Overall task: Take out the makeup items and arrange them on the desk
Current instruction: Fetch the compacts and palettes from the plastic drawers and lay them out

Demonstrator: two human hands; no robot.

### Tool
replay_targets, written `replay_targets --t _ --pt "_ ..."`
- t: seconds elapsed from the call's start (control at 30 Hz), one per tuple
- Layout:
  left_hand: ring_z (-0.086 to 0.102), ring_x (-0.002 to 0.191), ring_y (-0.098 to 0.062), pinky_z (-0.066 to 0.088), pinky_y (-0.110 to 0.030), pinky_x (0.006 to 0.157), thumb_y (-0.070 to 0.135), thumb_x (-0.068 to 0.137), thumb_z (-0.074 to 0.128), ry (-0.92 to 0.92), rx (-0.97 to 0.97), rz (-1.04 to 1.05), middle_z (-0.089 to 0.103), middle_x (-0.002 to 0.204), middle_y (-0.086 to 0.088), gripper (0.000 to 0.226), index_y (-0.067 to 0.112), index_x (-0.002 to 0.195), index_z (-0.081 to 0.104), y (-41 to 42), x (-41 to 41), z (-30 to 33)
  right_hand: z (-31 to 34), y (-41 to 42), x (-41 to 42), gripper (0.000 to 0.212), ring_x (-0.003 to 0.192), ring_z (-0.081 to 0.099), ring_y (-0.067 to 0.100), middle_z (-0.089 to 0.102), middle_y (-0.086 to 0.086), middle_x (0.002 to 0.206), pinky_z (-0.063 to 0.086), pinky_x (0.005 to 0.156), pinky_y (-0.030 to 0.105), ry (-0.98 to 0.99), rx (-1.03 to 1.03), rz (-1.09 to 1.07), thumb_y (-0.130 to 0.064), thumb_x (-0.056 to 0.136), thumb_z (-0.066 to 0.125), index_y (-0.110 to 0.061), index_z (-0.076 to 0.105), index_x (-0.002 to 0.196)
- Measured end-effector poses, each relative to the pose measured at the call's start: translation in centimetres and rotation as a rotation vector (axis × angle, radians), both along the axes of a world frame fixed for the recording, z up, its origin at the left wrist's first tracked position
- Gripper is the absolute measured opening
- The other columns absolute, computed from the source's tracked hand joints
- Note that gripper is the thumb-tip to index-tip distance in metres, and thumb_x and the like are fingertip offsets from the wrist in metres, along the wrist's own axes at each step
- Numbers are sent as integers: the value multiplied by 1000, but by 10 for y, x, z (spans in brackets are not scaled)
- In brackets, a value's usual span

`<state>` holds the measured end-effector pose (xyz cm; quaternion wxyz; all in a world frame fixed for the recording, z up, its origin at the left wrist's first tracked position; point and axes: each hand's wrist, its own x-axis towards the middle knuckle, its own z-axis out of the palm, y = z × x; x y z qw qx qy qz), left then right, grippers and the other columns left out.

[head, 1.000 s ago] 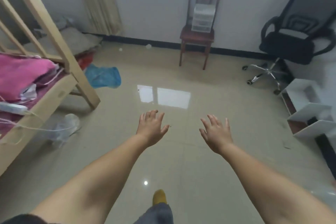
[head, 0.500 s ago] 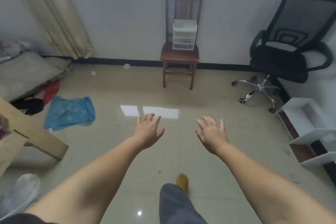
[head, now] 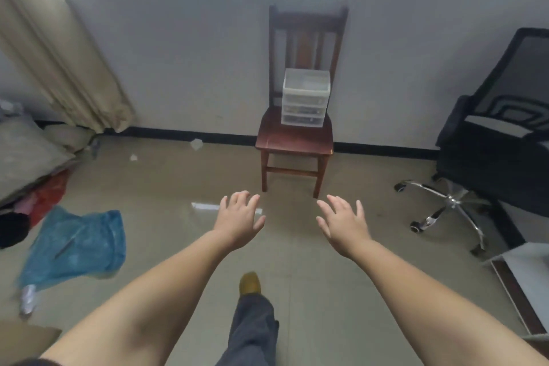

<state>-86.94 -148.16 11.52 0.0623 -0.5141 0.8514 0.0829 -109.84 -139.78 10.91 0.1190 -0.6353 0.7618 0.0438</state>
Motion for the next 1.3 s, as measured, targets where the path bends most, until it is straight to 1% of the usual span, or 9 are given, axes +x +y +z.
replay_targets --t 0.3,0.5,0.73,0.9,1.0,1.13,1.17,1.23,1.3 --pt "25 136 -24 15 -42 114 48 95 35 -16 -15 -103 31 145 -6 57 20 144 28 -259 -88 -5 -10 -238 -88 49 145 10 14 20 -4 156 3 117 49 -64 6 -161 -41 101 24 -28 21 148" --pt "26 135 -23 18 -40 112 48 94 37 -3 13 -158 32 145 -5 56 22 143 29 -384 -160 -13 -28 -353 -139 48 144 13 15 21 -4 156 7 117 47 -172 61 -286 -41 101 25 -29 23 147" --pt "23 138 -22 16 -42 115 42 94 41 33 60 -118 28 149 -6 59 20 146 25 -516 -248 -51 -82 -504 -202 48 138 29 22 31 2 151 31 109 42 -374 106 -321 -38 100 30 -23 30 145" --pt "9 145 -19 9 -43 118 32 95 41 17 131 -148 14 157 -5 64 18 150 11 -591 -297 -86 -134 -591 -231 45 127 43 27 39 9 144 36 101 36 -672 164 -492 -33 101 32 -19 33 143" --pt "0 146 -17 2 -43 118 26 94 41 -16 135 -186 2 159 -2 69 19 151 2 -627 -316 -110 -164 -638 -238 41 109 52 23 47 10 138 41 94 34 -1004 186 -833 -25 101 31 -20 36 141" --pt "-9 146 -18 -1 -45 118 17 92 41 -88 145 -246 -10 158 -1 76 17 150 -8 -652 -322 -148 -193 -690 -239 38 123 50 27 51 12 127 42 99 46 -1637 14 -1409 -6 100 27 -11 39 136" --pt "-9 146 -20 0 -47 118 13 89 44 -70 104 -262 -10 158 -2 79 16 149 -8 -654 -321 -160 -198 -700 -240 34 120 51 28 54 14 120 42 98 47 -1754 -45 -1507 -2 99 28 -7 45 128" --pt "6 145 -23 13 -50 115 6 79 54 -9 9 -291 4 157 -6 86 13 150 6 -654 -318 -178 -211 -715 -241 26 111 55 28 57 16 108 43 95 46 -1886 -105 -1647 2 96 30 -4 54 105" --pt "19 143 -26 22 -54 111 3 71 58 9 -77 -308 21 155 -9 86 9 148 19 -653 -316 -190 -218 -720 -239 24 105 57 27 59 15 103 43 93 44 -1951 -133 -1711 -1 96 31 -5 54 96"
